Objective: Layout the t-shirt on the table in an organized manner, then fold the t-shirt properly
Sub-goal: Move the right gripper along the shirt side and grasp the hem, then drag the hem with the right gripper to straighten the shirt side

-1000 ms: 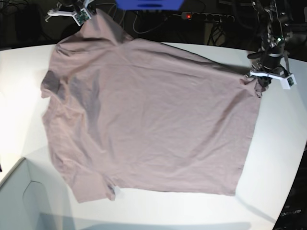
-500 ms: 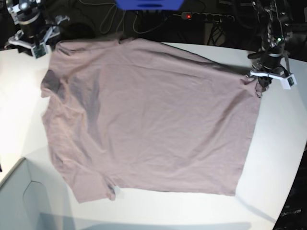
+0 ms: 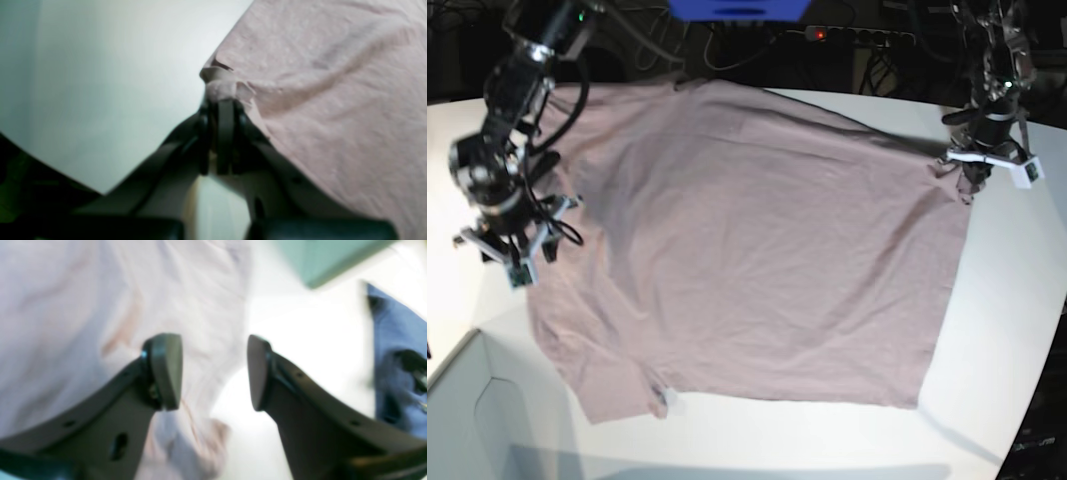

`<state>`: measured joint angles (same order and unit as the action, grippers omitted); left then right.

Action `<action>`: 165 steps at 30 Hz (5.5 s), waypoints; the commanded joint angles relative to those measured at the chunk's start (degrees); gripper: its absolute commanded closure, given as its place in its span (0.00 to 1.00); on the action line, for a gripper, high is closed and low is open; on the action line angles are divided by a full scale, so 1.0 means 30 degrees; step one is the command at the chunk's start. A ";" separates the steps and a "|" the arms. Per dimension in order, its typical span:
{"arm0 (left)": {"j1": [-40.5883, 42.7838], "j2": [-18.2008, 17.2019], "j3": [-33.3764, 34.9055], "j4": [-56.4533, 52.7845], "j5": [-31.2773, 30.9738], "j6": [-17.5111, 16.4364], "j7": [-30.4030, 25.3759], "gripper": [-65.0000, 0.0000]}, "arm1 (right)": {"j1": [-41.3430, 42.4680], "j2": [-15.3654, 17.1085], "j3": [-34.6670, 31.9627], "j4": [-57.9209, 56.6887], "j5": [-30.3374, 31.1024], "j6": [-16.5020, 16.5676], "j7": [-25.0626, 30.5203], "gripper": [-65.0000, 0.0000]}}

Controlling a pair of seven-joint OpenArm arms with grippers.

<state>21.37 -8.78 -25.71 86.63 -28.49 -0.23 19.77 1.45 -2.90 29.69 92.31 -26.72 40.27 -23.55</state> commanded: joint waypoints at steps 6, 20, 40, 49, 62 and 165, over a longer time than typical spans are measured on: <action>-0.0015 -0.0225 -0.0146 0.0296 -0.0012 -0.0026 -0.0392 1.00 | 0.4746 0.2123 0.0080 -0.7577 0.0013 -0.0090 -0.0369 1.00; -0.0074 -0.0225 -0.0146 0.0296 -0.0012 -0.0026 -0.0421 1.00 | 0.9054 0.4350 -0.0007 -1.7628 0.0013 -0.0090 0.2942 1.00; -0.1334 -0.0166 -0.0176 0.0178 -0.0012 0.0062 -0.0392 1.00 | 1.2600 0.5258 -0.4462 -2.4983 0.0013 -0.2977 0.8832 1.00; -0.1744 0.0185 -0.0146 -0.0115 -0.0012 0.0062 -0.0392 1.00 | 1.4211 0.5288 -0.4784 -2.5452 0.0042 -0.4149 0.8656 1.00; -0.1774 0.0185 -0.0205 -0.0115 -0.0012 0.0033 -0.0392 1.00 | 1.1516 0.6343 -0.1561 -2.2346 0.0101 -0.0090 0.3469 1.00; -0.1832 0.1064 -0.0205 0.0969 -0.0042 -0.0026 -0.0363 1.00 | 0.2695 0.3148 0.3480 -0.4734 0.0101 -0.0090 0.0656 0.80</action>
<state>15.59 -5.02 -26.13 88.40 -28.51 -0.14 19.57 8.73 5.28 39.66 76.66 -25.06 32.95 -22.37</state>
